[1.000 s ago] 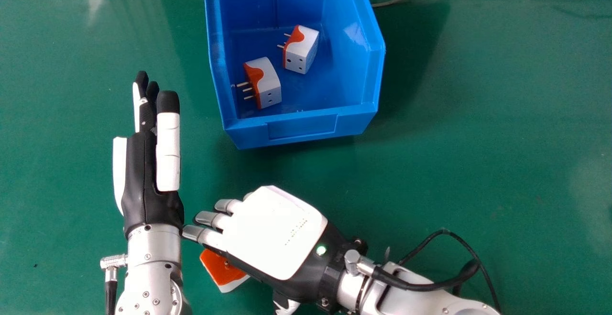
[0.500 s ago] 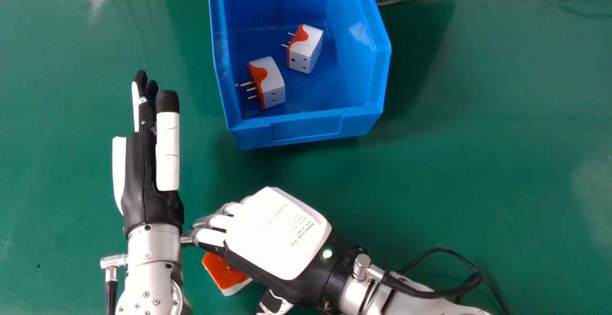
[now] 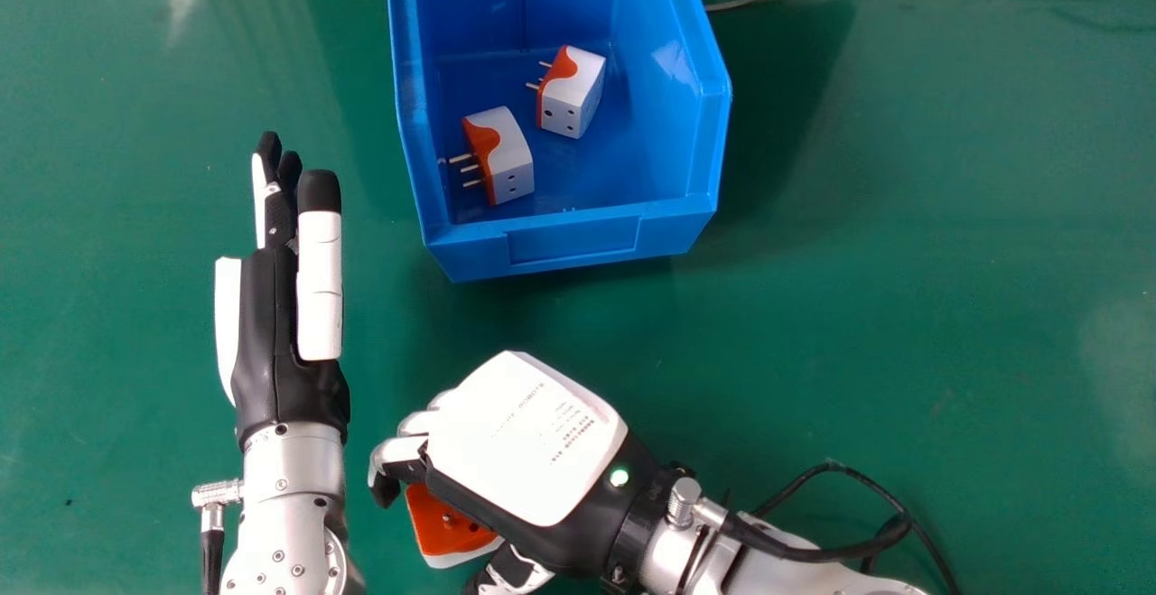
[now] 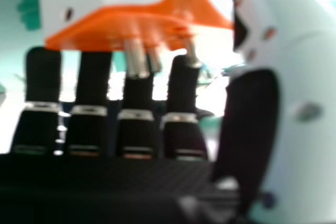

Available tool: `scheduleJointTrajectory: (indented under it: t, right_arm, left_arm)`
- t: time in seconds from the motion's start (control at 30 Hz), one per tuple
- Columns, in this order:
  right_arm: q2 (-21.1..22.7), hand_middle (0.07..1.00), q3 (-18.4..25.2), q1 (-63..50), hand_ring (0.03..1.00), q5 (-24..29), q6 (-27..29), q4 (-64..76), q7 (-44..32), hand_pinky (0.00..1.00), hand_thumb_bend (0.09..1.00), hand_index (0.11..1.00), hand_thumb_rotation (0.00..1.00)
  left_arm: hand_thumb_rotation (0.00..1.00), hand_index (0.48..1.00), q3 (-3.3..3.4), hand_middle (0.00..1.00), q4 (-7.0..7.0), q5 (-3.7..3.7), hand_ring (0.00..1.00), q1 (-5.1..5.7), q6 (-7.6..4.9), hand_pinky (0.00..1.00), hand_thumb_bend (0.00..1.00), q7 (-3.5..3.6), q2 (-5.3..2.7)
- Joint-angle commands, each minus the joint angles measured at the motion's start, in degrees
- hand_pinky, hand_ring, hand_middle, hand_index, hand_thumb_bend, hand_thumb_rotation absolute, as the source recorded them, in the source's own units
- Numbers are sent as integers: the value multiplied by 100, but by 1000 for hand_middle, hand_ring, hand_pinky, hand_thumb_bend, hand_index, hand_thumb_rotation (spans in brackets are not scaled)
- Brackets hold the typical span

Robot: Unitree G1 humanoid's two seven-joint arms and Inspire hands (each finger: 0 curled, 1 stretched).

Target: Pick all objects and put in blue box

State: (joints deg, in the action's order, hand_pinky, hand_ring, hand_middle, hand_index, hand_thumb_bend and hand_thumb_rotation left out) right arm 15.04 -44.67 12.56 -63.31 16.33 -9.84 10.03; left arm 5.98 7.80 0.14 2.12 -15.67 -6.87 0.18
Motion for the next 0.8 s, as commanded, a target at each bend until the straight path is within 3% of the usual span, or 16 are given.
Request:
scheduleJointTrajectory:
  t: [0.0,0.27,0.37,0.47,0.77]
  right_arm:
    - [-56,576,28,52,516,20,-9,110,35,405,560,561,15]
    - [-57,564,3,65,500,-14,-33,91,88,394,552,546,12]
    - [-68,552,14,62,486,22,-19,85,87,384,545,535,10]
    - [-67,552,13,69,486,15,-22,96,75,384,545,535,10]
    - [-68,539,30,57,467,61,23,135,129,370,536,517,6]
  left_arm:
    - [1000,1000,-2,1000,-87,77,1000,3,-159,1000,886,-36,-12]
    - [1000,1000,-12,1000,-101,30,1000,3,-99,1000,888,12,32]
    - [1000,1000,-5,1000,-100,58,1000,3,-80,1000,889,-11,34]
    - [1000,1000,3,1000,-99,31,1000,-3,-68,1000,889,-4,21]
    - [1000,1000,9,1000,-82,22,1000,-4,-113,1000,897,49,39]
